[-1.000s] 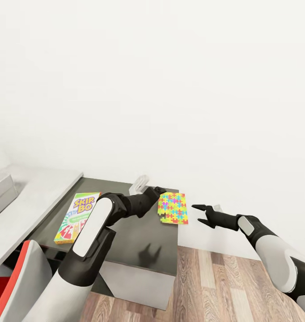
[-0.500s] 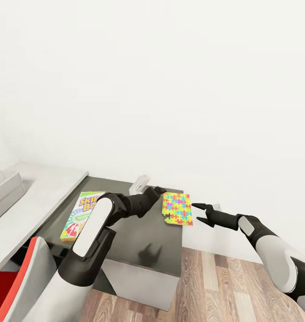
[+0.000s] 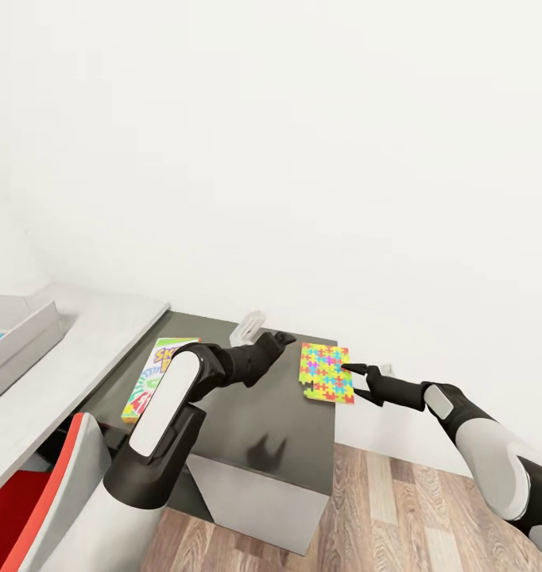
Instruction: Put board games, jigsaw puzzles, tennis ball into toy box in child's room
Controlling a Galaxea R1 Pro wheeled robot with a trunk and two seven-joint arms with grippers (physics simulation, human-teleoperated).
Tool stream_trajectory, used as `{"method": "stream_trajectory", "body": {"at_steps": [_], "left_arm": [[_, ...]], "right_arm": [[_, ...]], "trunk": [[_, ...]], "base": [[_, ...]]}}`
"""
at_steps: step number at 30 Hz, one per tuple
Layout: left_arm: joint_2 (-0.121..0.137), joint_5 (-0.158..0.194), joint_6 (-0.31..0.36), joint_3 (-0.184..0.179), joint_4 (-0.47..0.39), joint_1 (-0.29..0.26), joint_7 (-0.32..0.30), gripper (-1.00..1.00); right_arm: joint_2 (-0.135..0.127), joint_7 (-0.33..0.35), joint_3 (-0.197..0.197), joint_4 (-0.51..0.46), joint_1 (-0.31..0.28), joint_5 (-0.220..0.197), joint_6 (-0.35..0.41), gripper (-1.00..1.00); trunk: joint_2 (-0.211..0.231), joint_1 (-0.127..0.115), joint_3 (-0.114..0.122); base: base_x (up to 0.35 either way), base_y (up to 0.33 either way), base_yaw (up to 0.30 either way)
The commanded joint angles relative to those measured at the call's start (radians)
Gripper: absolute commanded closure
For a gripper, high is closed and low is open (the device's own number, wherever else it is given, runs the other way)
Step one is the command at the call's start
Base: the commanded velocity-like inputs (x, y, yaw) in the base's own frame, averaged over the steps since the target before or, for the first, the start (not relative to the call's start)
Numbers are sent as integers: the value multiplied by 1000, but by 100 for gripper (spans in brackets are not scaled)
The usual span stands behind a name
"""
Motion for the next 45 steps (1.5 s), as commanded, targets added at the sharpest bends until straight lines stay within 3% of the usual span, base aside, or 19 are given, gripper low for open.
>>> {"method": "stream_trajectory", "body": {"at_steps": [1, 20, 21, 31, 45], "left_arm": [[0, 4, 5, 1, -1, -1, 7, -100], [0, 4, 4, 1, 2, 1, 5, -100], [0, 4, 4, 1, 2, 1, 5, -100], [1, 2, -1, 2, 3, 8, -3, -100], [9, 2, 4, 3, 1, 22, 5, -100]], "right_arm": [[0, -2, 0, 0, 0, -6, 6, -100], [1, -58, -3, -1, 16, -10, 5, -100], [1, -59, -3, -1, 16, -10, 5, 100], [10, -52, 4, -16, 16, -4, -8, 100], [25, -47, 14, -131, 28, 2, -24, 100]], "trunk": [[-1, 0, -1], [-1, 0, 4], [-1, 0, 4], [-1, 0, 4], [-1, 0, 4]], "base": [[0, 0, 4], [0, 0, 76], [0, 0, 13], [0, 0, 2], [0, 0, 0]]}}
